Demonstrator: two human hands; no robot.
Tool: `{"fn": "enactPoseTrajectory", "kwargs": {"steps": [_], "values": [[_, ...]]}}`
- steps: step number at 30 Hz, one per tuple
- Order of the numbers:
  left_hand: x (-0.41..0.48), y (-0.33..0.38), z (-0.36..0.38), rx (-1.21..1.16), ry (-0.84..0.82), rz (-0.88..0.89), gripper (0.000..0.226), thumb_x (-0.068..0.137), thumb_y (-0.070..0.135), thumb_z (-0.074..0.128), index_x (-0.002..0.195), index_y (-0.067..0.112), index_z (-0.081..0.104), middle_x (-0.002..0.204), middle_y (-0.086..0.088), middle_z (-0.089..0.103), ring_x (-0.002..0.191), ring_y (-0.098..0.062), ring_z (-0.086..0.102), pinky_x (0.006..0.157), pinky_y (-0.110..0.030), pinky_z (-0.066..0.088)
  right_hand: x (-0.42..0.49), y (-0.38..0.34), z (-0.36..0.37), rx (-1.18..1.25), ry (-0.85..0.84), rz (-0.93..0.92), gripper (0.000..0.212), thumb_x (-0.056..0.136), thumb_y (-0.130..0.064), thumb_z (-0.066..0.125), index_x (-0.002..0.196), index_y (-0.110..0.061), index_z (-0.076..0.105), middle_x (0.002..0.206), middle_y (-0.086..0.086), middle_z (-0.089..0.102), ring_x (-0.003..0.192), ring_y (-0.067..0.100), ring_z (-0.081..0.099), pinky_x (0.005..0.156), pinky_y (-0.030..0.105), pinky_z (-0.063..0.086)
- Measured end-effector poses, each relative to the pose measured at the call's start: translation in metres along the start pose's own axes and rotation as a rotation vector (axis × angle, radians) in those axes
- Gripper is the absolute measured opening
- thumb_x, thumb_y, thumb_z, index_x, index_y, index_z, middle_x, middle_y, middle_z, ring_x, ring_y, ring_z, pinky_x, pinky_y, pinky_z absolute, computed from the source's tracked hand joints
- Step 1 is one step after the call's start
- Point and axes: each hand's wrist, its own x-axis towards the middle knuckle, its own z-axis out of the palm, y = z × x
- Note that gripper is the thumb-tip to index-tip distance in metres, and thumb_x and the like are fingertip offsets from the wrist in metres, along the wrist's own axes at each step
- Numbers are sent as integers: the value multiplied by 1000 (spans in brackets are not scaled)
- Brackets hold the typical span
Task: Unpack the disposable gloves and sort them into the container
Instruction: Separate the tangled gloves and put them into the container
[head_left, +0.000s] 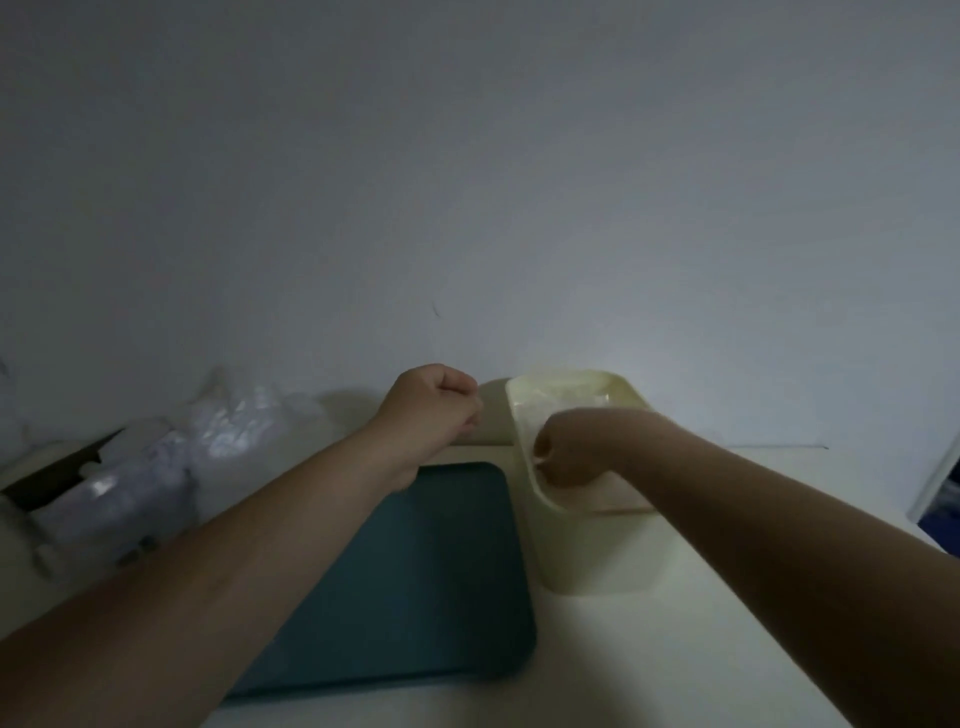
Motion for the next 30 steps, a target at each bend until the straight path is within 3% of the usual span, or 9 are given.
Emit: {"fn": "enactPoseTrajectory", "kwargs": {"steps": [3, 6, 8, 11, 15, 18, 20, 25, 30], "values": [[-13, -8, -24, 69, 33, 36, 15, 90, 6, 73, 100, 17, 74, 96, -7, 78, 95, -25, 77, 95, -43, 62, -24, -14, -32, 55, 135, 28, 37, 101, -24, 48, 133, -10, 59, 118, 5, 64, 106, 23, 64, 97, 36, 53], [-25, -11, -48, 204, 87, 109, 12, 91, 10, 73, 96, 21, 74, 97, -1, 76, 96, -20, 74, 89, -29, 59, -46, -44, -51, 67, 290, 8, 17, 94, -12, 50, 108, -12, 60, 101, 3, 62, 89, 21, 62, 80, 33, 52], [-35, -18, -74, 415, 141, 197, 13, 93, 14, 71, 97, 27, 72, 106, 6, 73, 102, -14, 69, 86, -23, 50, -51, -80, -56, 75, 362, -65, 25, 94, -16, 50, 116, -16, 61, 116, 4, 64, 103, 23, 63, 87, 36, 53], [-44, -34, -119, 737, 258, 299, 12, 94, 22, 70, 105, 28, 70, 127, 5, 64, 124, -19, 57, 100, -27, 40, -35, -131, -45, 229, 335, -243, 52, 99, -23, 52, 151, -24, 47, 152, 2, 50, 136, 26, 51, 110, 41, 45], [-51, -51, -179, 1031, 336, 65, 59, 91, 54, 67, 144, 35, 50, 171, -2, 22, 160, -33, 7, 128, -53, 14, -1, -173, -14, 410, 263, -354, 57, 103, -31, 51, 158, -23, 37, 164, 3, 36, 149, 25, 37, 123, 39, 31], [-54, -67, -220, 1021, 282, -160, 107, 78, 79, 67, 163, 41, 15, 174, 0, -16, 159, -34, -19, 127, -62, 4, 21, -201, 0, 494, 282, -363, 69, 101, -36, 57, 162, -23, 27, 166, 6, 27, 150, 28, 33, 122, 41, 31], [-51, -76, -235, 964, 250, -254, 127, 68, 88, 69, 164, 43, -2, 171, 0, -28, 156, -36, -27, 126, -66, 3, 31, -210, 4, 573, 287, -346, 77, 99, -40, 61, 163, -25, 21, 170, 6, 15, 154, 31, 26, 123, 43, 29], [-36, -86, -253, 1153, 181, -310, 129, 61, 98, 59, 164, 44, 3, 175, -7, -8, 158, -40, -16, 123, -67, -6, 57, -219, 16, 686, 236, -311, 92, 91, -50, 70, 164, -29, 17, 172, 6, 6, 155, 34, 22, 122, 45, 27], [-18, -109, -239, 1330, 146, -19, 109, 81, 86, 54, 166, 33, 10, 175, -5, -13, 158, -31, -24, 124, -53, -19, 78, -226, 20, 723, 240, -332, 97, 86, -50, 76, 163, -28, 21, 169, 6, 18, 151, 32, 29, 122, 47, 31]]}}
